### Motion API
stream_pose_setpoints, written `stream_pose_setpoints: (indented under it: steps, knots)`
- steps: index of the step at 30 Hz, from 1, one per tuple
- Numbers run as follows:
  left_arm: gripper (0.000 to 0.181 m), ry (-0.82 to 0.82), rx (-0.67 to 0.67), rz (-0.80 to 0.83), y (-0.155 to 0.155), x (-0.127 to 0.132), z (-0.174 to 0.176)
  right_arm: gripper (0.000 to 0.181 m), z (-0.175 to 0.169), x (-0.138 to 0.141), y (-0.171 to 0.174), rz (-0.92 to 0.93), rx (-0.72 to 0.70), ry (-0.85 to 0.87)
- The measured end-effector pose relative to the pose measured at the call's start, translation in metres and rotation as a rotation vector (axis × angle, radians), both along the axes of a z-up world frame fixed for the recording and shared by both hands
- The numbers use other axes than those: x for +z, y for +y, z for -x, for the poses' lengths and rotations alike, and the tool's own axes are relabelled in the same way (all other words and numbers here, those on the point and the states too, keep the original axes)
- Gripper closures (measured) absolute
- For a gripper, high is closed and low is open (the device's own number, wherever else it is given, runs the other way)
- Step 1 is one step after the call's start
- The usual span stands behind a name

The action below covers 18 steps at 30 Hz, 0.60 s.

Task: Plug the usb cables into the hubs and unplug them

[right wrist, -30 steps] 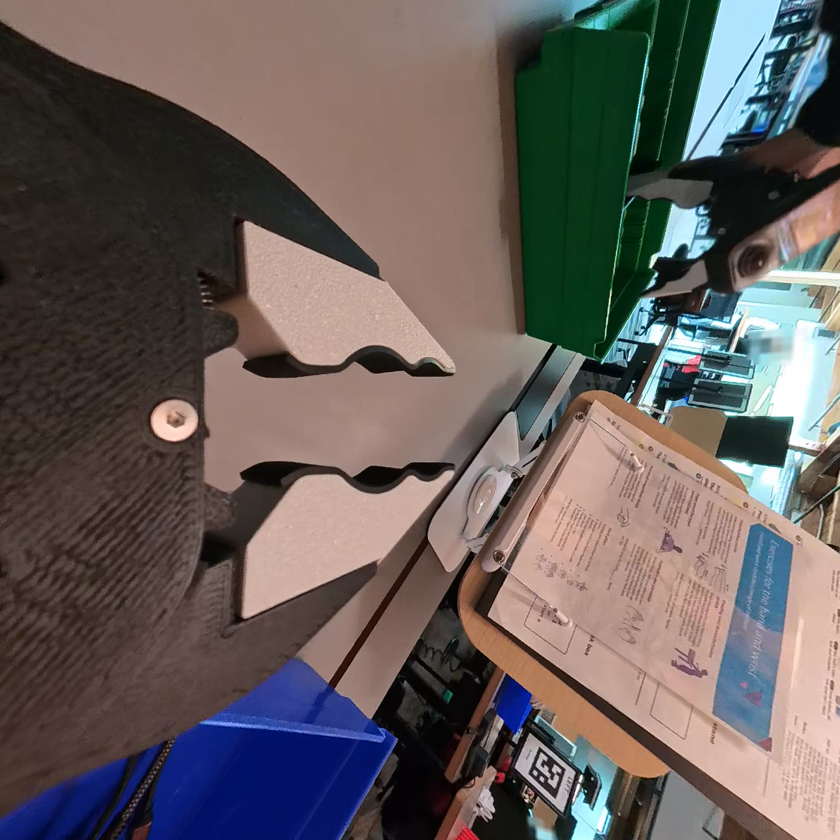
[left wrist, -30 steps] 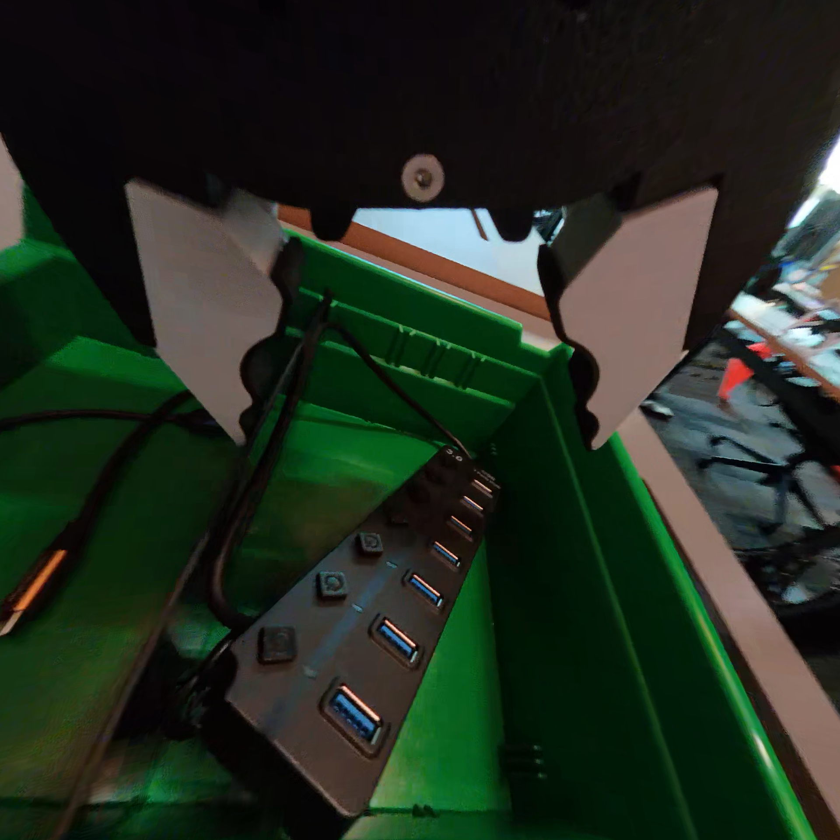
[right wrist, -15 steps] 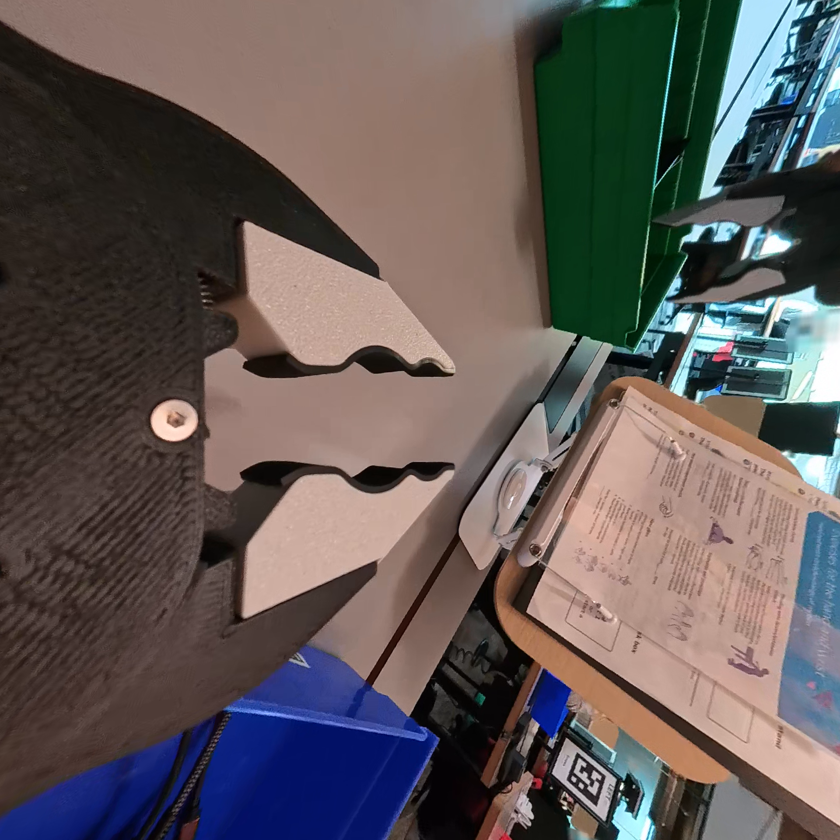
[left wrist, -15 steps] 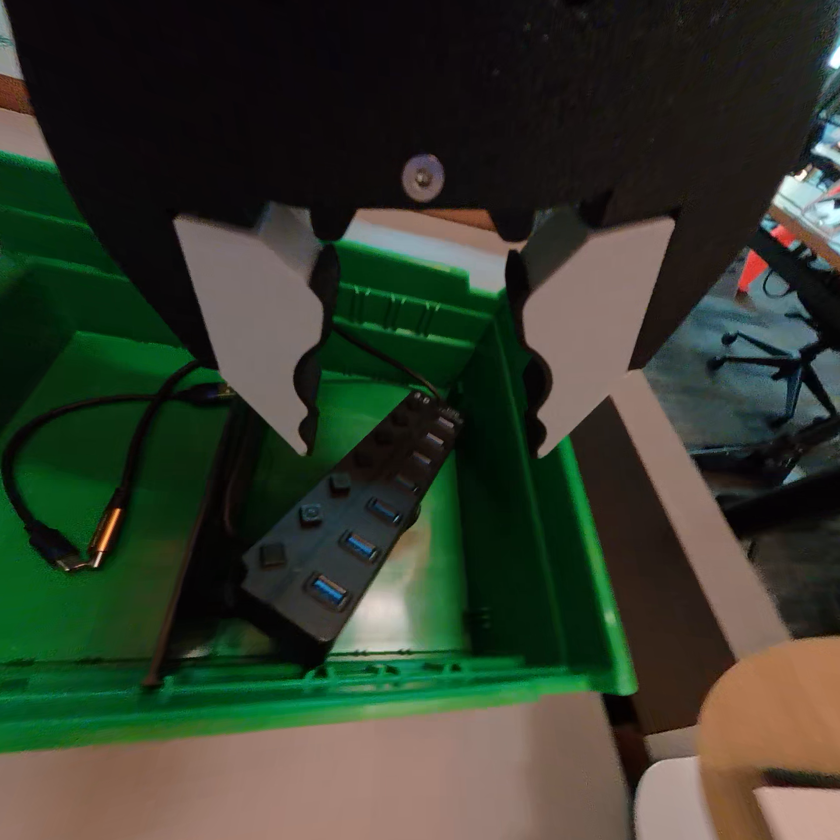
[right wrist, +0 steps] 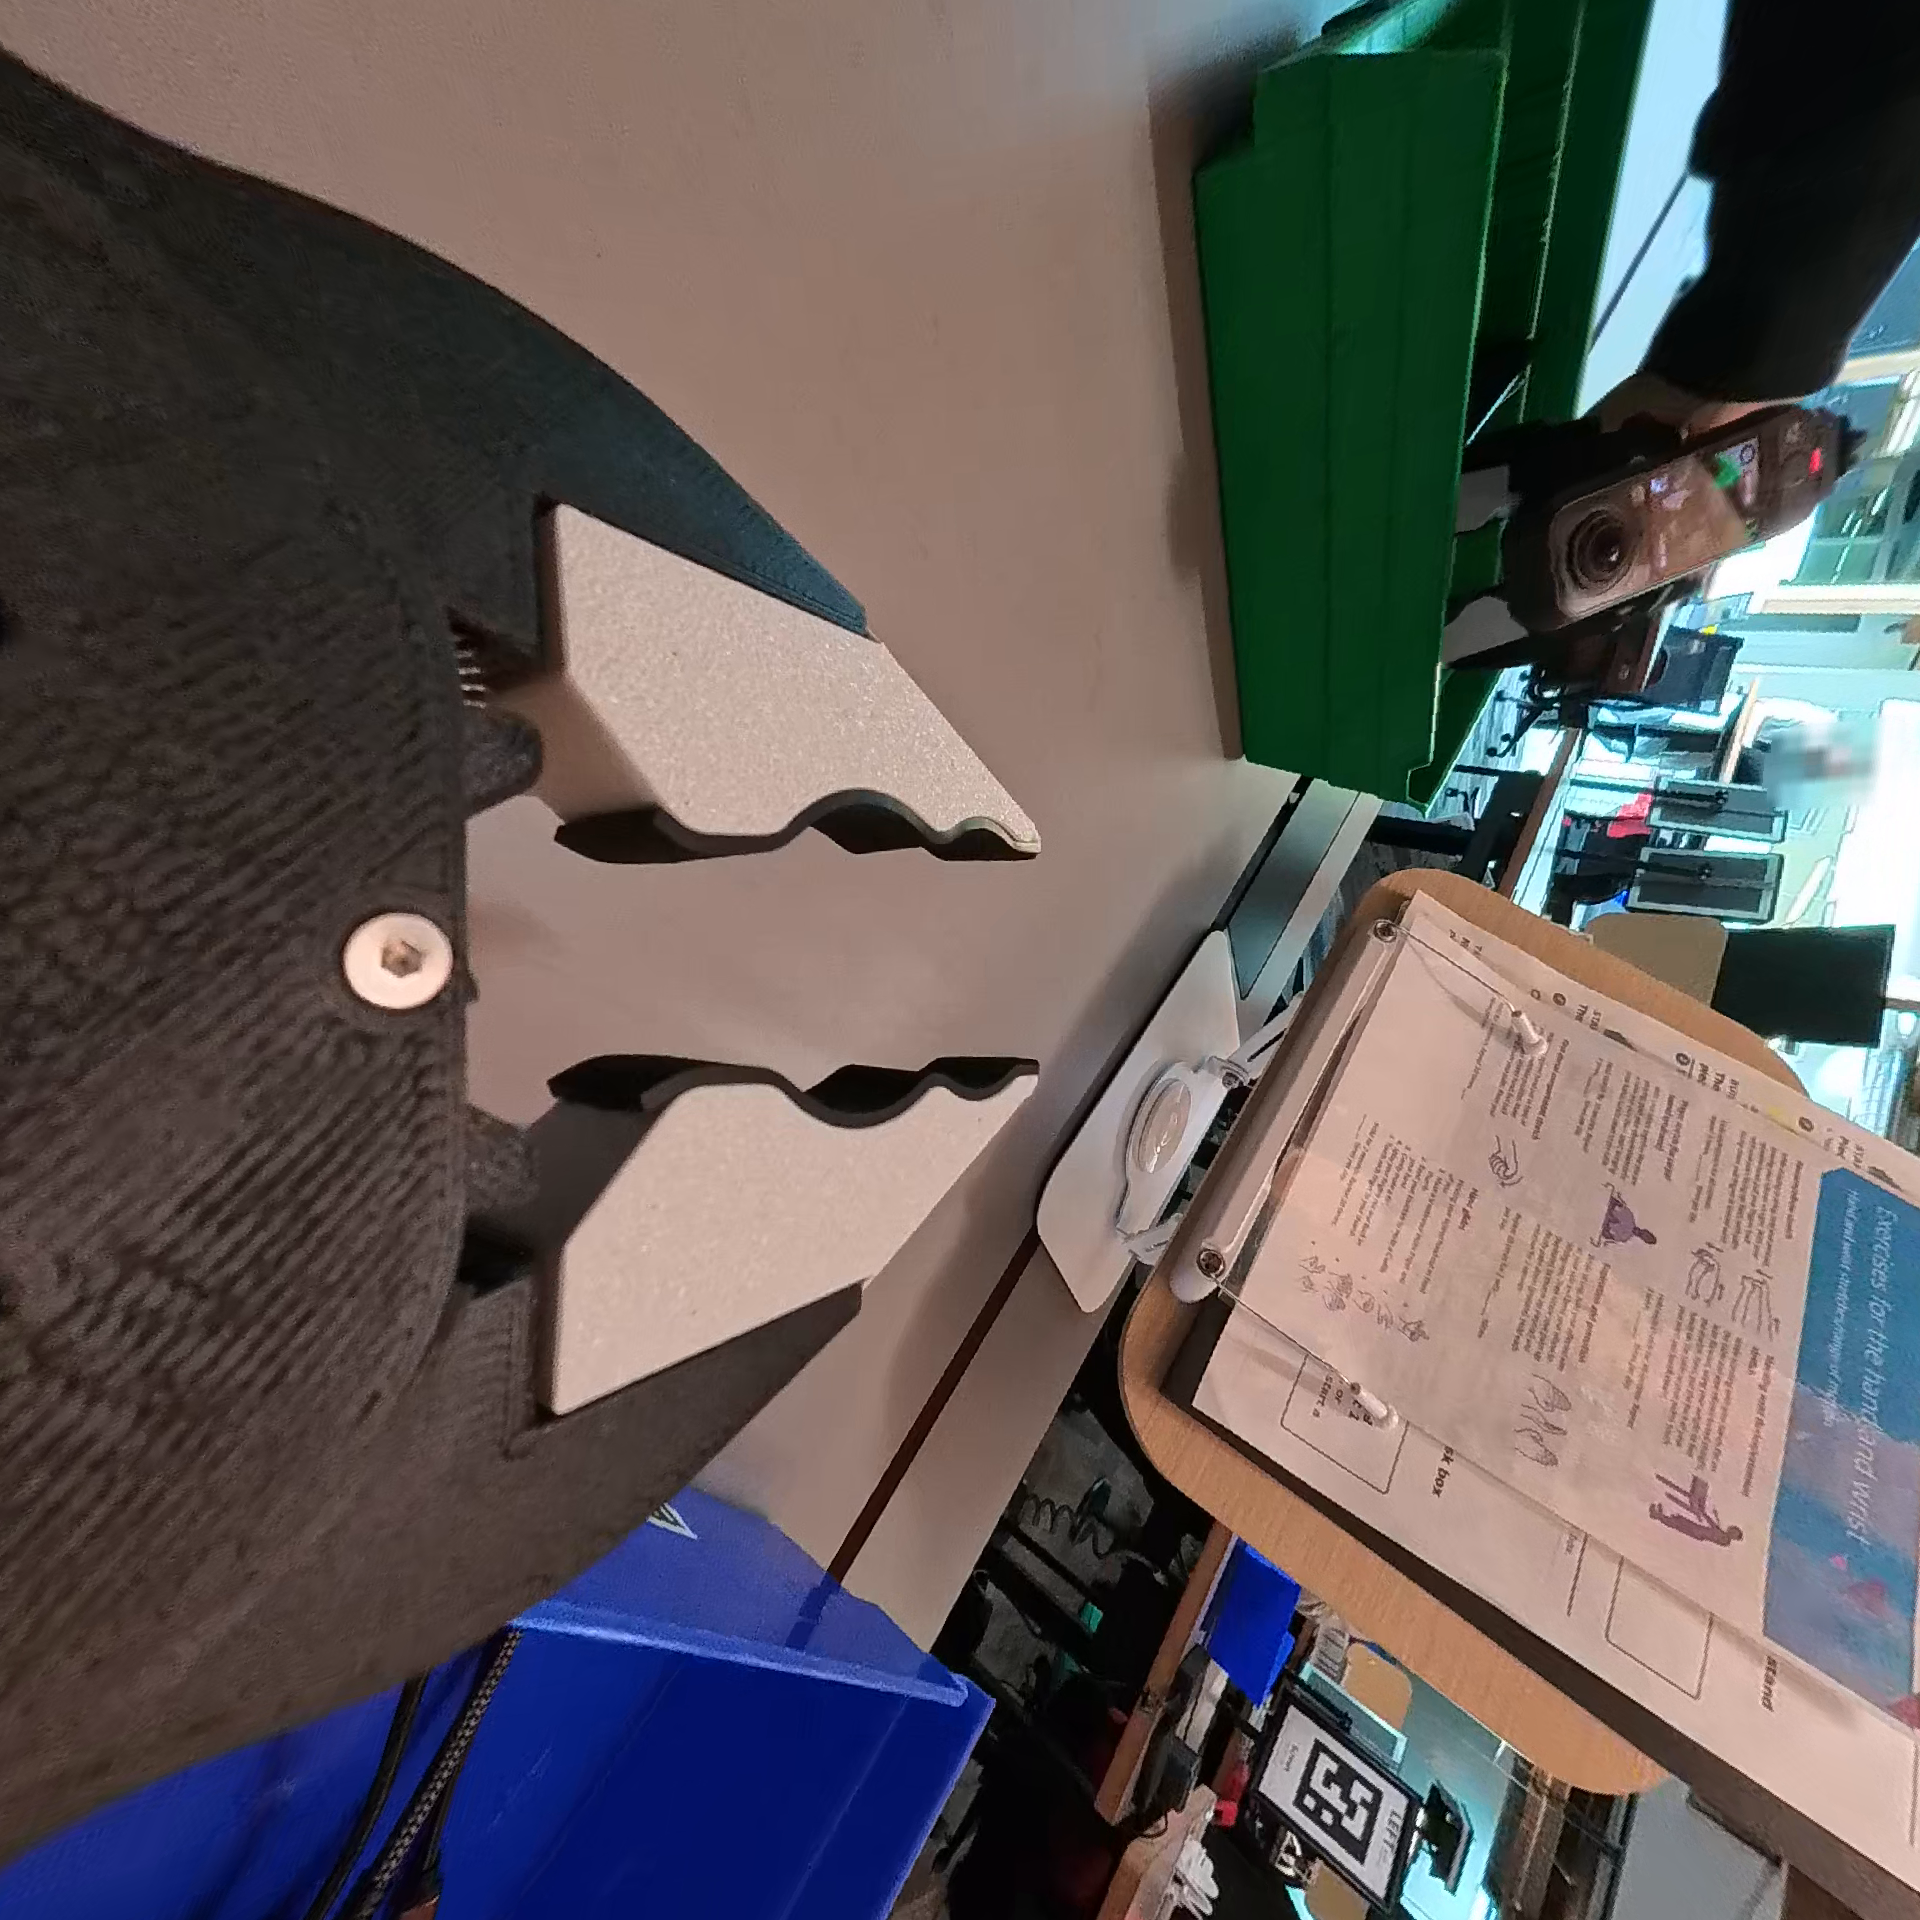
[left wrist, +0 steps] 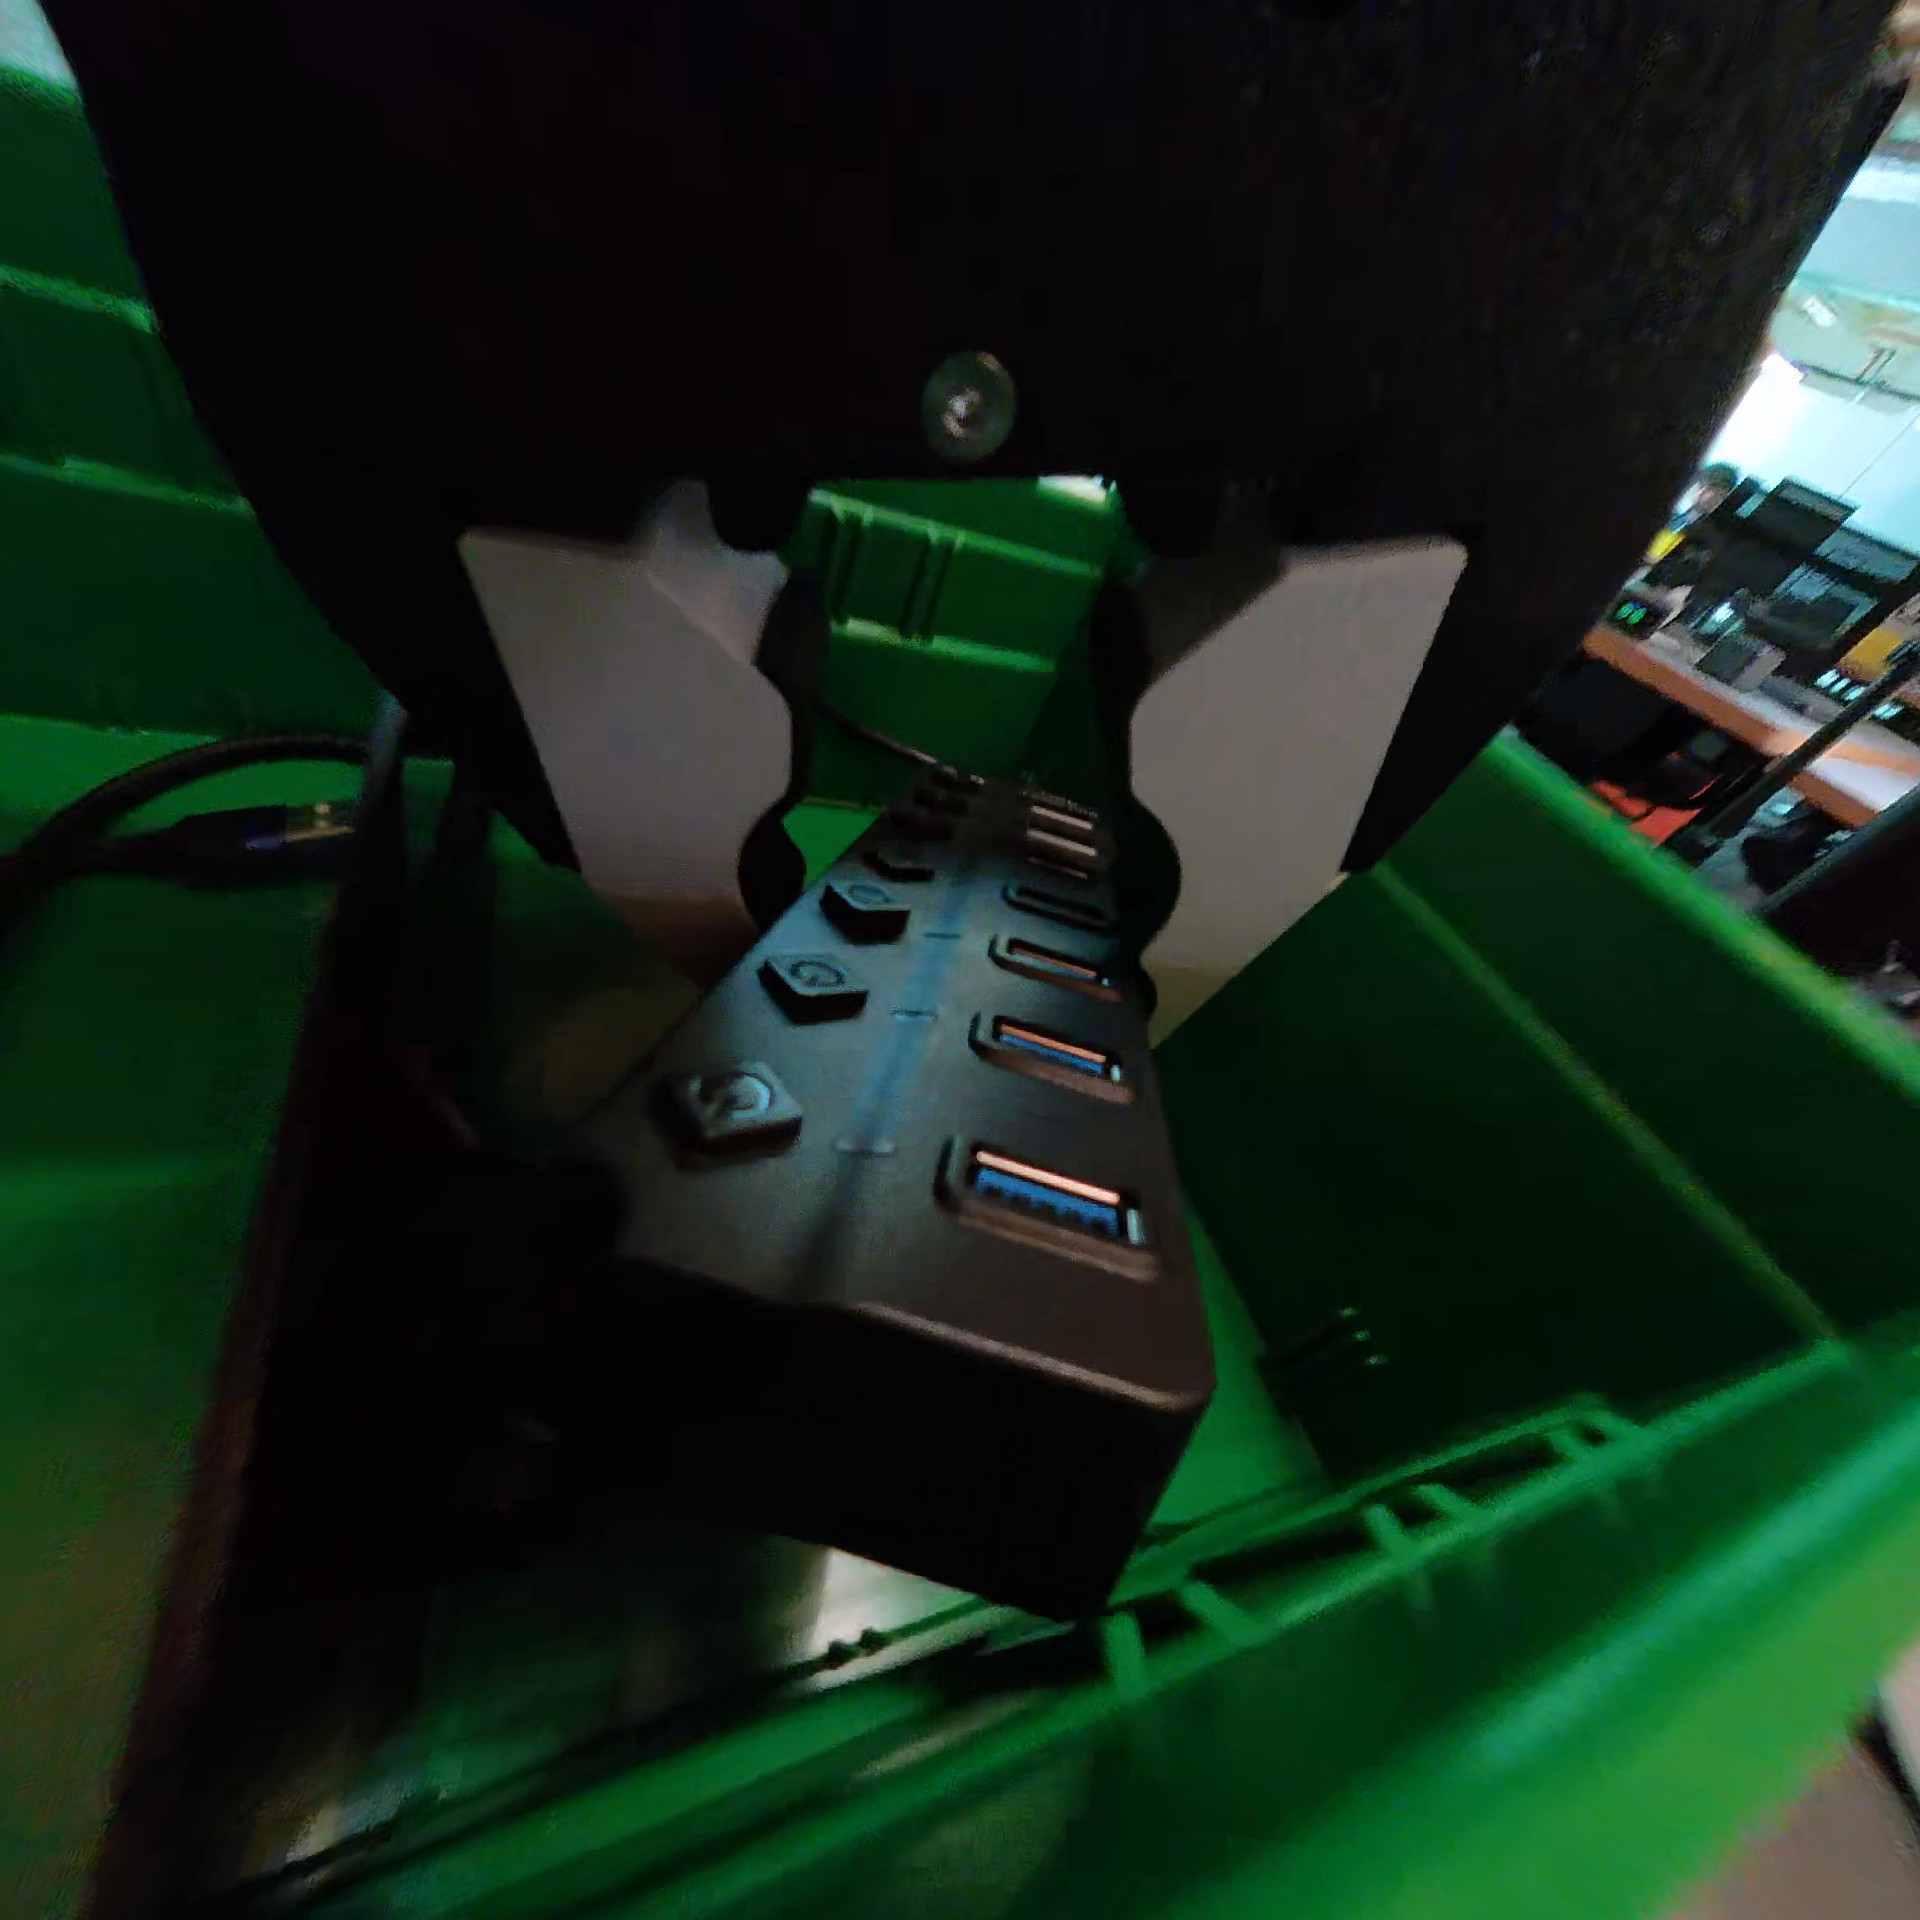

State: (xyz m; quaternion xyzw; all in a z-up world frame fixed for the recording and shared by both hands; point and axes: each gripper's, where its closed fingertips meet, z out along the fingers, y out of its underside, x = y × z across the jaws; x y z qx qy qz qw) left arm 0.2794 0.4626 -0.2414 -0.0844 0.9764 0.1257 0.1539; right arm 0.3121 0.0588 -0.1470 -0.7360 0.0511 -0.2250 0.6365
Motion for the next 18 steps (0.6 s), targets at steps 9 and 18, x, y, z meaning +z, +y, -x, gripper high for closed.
stream_pose_setpoints:
  steps: [9,18]
  knots:
    - [0.124,-0.538,0.0,-0.08,-0.045,0.181,-0.01,0.143,0.013,0.016,0.003,-0.102,0.074,0.048]
    - [0.124,-1.205,-0.137,-0.39,-0.167,0.392,0.043,0.132,0.042,0.032,0.01,-0.244,0.25,0.136]
